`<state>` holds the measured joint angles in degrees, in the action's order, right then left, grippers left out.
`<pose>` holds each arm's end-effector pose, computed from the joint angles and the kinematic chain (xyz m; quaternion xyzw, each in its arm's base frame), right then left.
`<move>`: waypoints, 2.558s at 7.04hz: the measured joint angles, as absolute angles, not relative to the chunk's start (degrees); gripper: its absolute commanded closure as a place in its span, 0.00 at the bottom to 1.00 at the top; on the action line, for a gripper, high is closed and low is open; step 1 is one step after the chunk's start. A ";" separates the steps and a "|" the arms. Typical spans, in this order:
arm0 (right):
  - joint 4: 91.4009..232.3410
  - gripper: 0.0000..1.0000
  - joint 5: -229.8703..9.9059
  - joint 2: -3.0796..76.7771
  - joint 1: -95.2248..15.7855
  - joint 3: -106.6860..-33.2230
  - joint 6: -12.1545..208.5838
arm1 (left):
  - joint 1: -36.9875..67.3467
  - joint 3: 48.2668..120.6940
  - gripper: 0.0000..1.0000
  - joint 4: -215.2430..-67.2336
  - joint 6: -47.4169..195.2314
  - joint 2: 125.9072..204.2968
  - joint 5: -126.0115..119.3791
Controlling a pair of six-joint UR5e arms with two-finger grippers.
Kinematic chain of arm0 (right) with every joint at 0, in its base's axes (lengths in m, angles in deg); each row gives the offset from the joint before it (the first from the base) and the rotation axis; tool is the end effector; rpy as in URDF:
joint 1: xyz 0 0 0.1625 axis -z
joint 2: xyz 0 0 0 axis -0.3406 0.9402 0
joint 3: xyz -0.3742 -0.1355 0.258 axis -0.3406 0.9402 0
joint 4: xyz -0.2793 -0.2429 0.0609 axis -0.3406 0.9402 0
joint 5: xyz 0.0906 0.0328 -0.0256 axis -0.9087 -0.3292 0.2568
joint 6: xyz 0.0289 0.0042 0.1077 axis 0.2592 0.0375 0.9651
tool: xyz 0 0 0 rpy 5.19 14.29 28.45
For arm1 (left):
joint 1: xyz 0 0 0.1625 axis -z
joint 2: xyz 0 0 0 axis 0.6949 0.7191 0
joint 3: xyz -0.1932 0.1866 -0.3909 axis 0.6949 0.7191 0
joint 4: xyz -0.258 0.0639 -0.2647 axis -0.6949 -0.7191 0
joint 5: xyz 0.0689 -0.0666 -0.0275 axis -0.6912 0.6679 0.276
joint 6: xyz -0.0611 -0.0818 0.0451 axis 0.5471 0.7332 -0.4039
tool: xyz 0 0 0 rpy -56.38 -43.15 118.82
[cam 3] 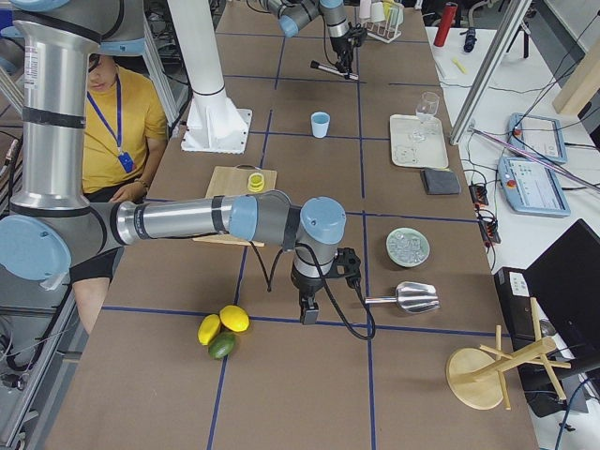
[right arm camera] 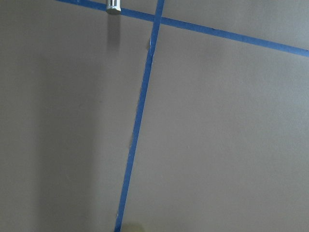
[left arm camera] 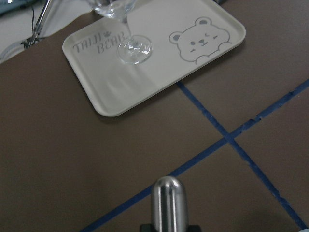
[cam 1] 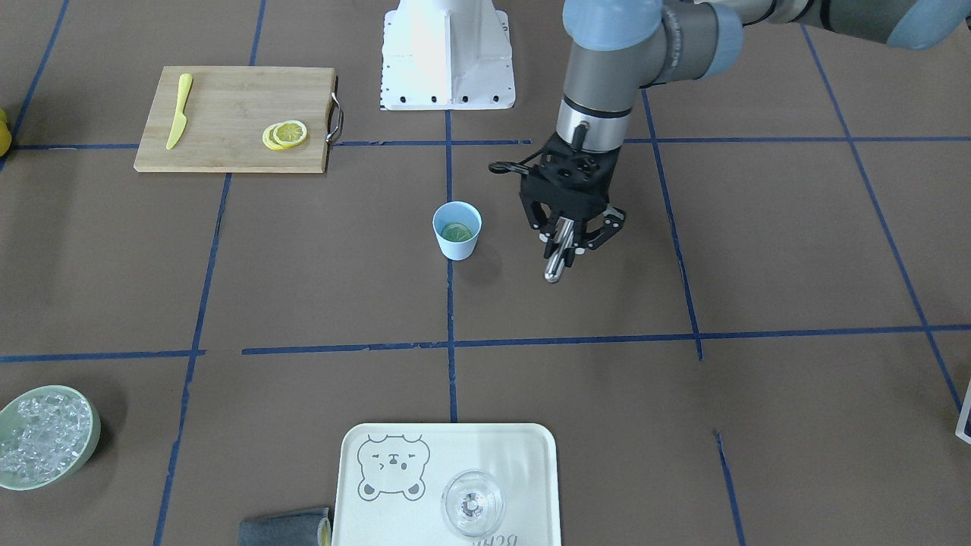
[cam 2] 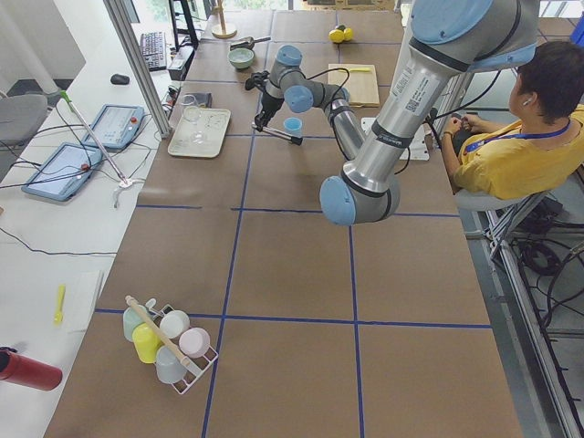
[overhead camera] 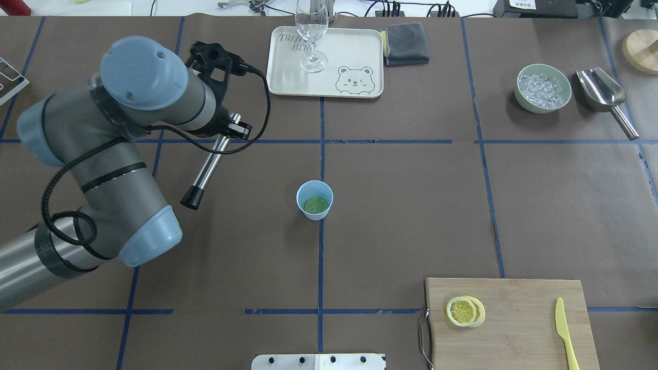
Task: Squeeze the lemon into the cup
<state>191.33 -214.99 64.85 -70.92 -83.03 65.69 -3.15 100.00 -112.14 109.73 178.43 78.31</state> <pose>0.0698 -0.3681 0.6835 -0.0178 -0.3312 -0.1021 0.9379 0.4083 -0.4961 0.2967 0.1730 0.3682 0.0340 0.9129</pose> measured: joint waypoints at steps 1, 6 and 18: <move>191.31 0.00 -215.01 64.93 -70.98 -83.03 65.58 | -2.22 101.43 1.00 -110.22 117.01 175.83 78.54; 191.30 0.00 -215.02 65.04 -71.17 -83.04 65.45 | -1.59 97.68 1.00 -135.99 118.11 155.07 76.43; 191.30 0.00 -215.01 64.78 -71.26 -83.12 65.54 | 19.70 92.40 0.00 -145.17 78.62 146.97 89.19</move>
<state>191.30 -215.01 64.78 -71.26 -83.12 65.54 19.70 92.40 -145.17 78.62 146.97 89.19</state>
